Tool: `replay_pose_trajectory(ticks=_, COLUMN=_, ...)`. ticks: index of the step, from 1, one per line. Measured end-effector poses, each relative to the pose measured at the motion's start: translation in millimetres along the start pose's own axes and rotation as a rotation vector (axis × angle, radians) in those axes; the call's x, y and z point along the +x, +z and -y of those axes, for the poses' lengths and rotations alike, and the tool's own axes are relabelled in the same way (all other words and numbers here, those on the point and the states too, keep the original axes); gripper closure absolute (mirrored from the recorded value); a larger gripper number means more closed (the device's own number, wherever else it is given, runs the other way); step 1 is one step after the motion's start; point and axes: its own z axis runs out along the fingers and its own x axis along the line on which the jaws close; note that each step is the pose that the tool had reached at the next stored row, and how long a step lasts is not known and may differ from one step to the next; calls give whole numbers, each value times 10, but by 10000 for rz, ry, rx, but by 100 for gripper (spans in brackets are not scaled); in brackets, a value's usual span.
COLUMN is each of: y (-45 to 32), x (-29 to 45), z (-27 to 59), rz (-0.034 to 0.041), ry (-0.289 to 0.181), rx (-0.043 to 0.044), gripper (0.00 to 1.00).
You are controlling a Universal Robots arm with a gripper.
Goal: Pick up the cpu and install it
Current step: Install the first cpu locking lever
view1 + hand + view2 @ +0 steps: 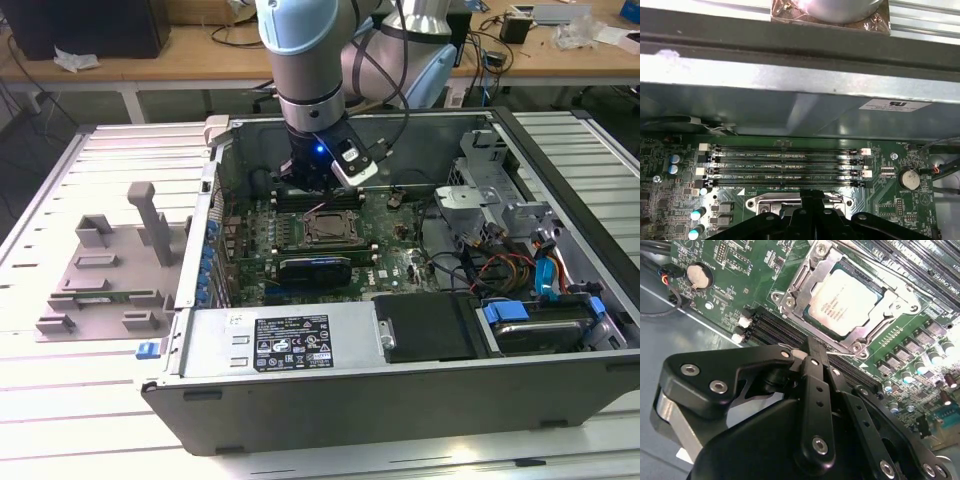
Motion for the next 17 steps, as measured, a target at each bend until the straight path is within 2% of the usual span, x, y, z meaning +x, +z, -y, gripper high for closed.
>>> replay_pose_trajectory(ticks=1, y=13, x=1, z=-17, rz=-6, ry=-14, rx=83, gripper=89)
replay_pose_trajectory(ticks=2, y=45, x=3, z=-75, rz=-15, ry=-40, rx=270, gripper=89)
replay_pose_trajectory(ticks=3, y=55, x=3, z=-97, rz=-18, ry=-49, rx=330, gripper=89)
replay_pose_trajectory(ticks=10, y=100, x=10, z=-134, rz=-9, ry=10, rx=465, gripper=89)
replay_pose_trajectory(ticks=17, y=134, x=12, z=-181, rz=6, ry=73, rx=487, gripper=89)
